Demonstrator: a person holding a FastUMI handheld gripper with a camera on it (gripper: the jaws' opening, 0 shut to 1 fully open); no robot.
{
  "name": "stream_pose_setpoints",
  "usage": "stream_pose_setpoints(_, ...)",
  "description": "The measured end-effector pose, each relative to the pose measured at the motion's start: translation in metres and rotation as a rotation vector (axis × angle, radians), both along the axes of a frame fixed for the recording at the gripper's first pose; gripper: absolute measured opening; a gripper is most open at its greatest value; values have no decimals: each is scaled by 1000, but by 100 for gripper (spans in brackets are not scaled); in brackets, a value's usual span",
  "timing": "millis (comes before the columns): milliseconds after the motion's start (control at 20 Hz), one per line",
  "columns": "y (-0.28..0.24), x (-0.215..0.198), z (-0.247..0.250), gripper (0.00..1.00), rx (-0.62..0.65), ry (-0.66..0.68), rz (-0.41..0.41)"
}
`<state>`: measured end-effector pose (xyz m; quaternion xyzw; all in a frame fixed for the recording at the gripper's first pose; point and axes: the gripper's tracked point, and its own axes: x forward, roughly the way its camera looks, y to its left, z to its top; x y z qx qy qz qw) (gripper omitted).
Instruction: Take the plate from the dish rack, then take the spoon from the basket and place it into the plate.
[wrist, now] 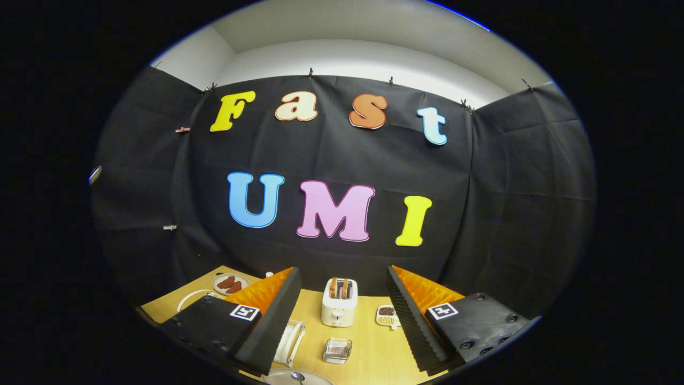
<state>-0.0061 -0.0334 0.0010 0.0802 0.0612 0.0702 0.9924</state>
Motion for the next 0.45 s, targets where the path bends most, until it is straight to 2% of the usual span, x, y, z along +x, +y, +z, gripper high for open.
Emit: stream_pose_setpoints(450,4,0,-10,98,13,29,15)
